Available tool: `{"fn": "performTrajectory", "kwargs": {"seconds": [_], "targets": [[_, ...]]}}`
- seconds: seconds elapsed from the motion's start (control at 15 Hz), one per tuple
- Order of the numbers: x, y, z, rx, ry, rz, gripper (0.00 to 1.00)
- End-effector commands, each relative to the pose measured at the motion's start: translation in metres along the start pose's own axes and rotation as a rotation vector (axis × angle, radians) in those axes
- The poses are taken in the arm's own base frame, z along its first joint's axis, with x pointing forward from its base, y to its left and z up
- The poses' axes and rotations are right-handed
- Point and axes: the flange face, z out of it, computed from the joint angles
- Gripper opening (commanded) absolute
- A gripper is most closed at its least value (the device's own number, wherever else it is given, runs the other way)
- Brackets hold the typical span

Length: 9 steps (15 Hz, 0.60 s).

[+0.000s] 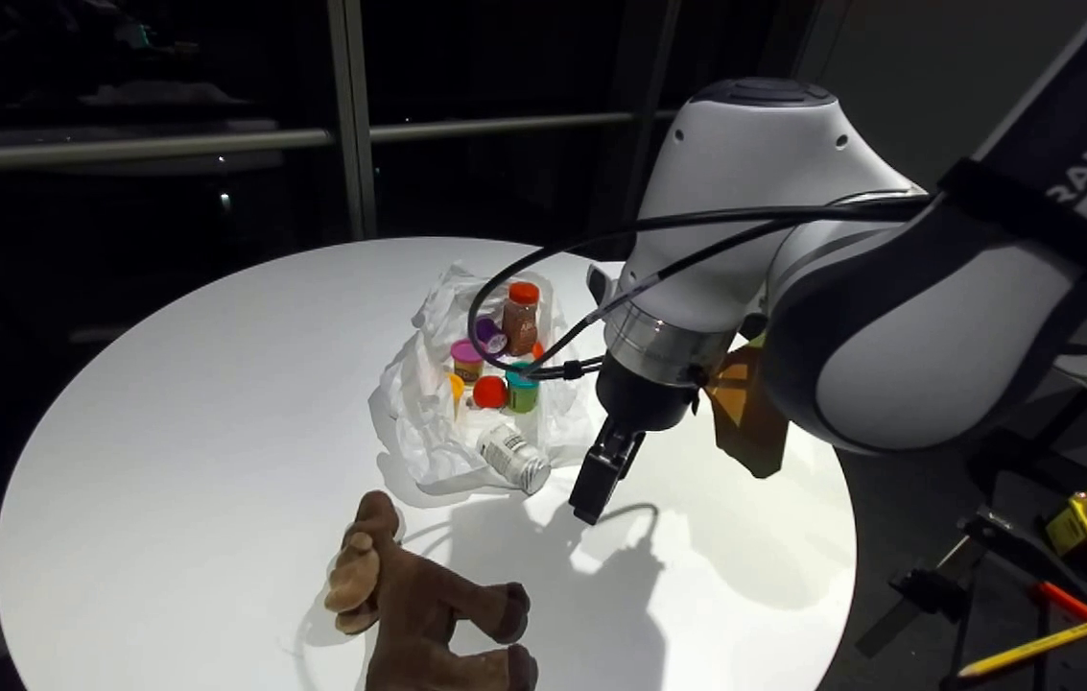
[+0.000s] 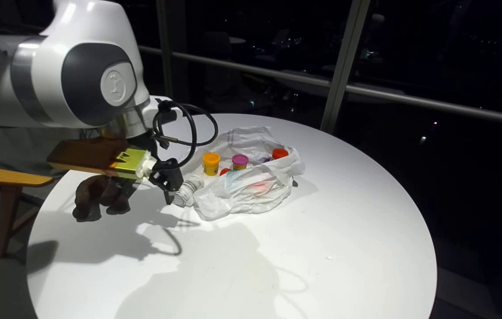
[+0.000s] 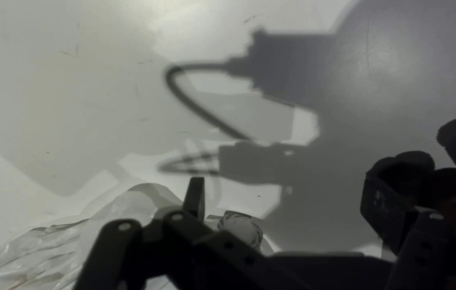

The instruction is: Pick up all the objects surrounding the plastic and arrange them on the plastic

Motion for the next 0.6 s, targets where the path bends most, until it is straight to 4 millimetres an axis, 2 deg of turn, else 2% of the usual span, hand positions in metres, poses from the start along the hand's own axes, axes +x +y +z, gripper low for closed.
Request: {"fn": "performTrajectory", "kwargs": {"seconds": [0.0,0.27,0.53], "targets": [[0.018,0.0,0.006,0.022,0.043,0.009,1.0],[0.036,0.001,0.018,0.022,0.06,0.027,1.0],[0.053,0.012,0.033,0.028,0.058,0.051,1.0]]}}
